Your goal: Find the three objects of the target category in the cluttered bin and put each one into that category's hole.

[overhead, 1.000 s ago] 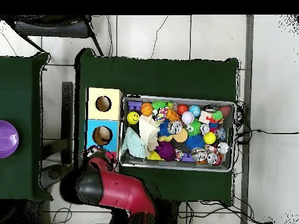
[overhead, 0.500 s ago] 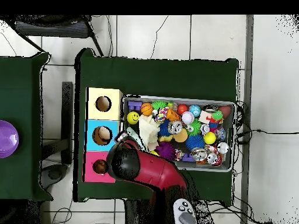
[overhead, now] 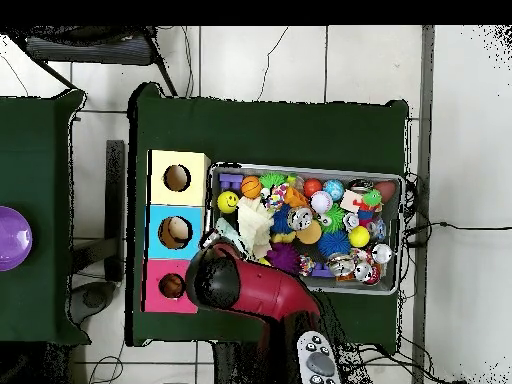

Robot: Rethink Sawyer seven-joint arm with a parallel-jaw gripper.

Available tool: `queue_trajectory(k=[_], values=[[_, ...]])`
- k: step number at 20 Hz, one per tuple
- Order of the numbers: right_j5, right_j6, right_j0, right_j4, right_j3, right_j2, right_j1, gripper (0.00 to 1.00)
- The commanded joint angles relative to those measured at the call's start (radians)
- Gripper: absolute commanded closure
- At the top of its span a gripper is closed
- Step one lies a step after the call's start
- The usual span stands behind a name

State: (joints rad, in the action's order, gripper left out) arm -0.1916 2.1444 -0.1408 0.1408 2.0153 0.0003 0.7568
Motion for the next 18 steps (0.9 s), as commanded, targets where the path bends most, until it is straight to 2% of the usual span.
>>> queue_trajectory(k=[1,6,12,18], values=[[0.138,0.072,-0.03,-0.079,-0.023,0.083,-0.106,0.0],[0.194,0.07,-0.051,-0.111,-0.055,0.083,-0.176,0.0],[0.132,0.04,-0.07,-0.123,-0.097,0.063,-0.17,0.0],[0.153,0.045,-0.063,-0.14,-0.112,0.039,-0.206,0.0]])
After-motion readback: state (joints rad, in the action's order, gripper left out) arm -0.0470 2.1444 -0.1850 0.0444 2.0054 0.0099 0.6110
